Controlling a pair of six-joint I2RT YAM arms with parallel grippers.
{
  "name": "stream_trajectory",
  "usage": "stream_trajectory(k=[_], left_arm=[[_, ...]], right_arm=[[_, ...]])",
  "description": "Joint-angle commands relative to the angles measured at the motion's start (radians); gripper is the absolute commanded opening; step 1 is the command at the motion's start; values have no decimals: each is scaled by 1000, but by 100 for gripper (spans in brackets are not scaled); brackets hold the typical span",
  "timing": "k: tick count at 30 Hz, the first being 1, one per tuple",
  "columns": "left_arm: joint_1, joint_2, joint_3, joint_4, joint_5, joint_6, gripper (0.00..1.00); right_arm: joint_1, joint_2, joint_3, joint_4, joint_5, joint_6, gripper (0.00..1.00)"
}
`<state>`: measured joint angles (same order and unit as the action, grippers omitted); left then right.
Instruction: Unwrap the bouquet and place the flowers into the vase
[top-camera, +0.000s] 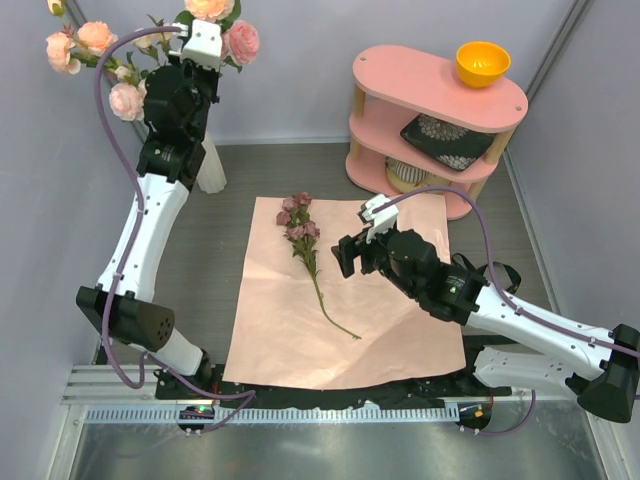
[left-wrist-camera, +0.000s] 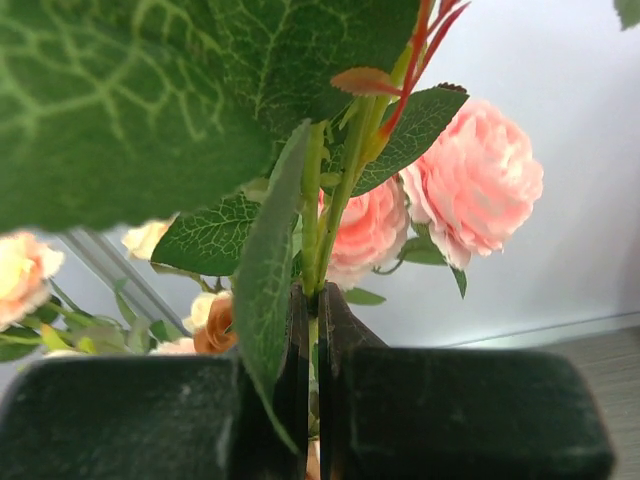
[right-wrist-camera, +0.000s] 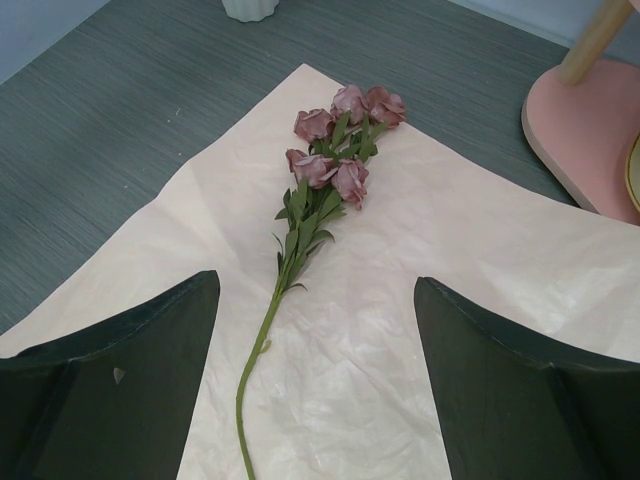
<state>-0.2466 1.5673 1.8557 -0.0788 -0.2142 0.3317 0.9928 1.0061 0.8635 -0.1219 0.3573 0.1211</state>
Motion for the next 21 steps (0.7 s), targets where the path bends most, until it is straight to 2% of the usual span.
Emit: stream_trajectory(k=[1, 9, 21], left_arm=[[18, -12, -71, 135, -45, -45, 0], [44, -13, -180, 237, -137, -102, 0], [76, 43, -234, 252, -290, -180, 0]], right_arm=[[-2, -11, -1, 28, 11, 11, 84], [-2, -11, -11, 31, 8, 14, 84], [-2, 28, -4, 36, -30, 34, 84]])
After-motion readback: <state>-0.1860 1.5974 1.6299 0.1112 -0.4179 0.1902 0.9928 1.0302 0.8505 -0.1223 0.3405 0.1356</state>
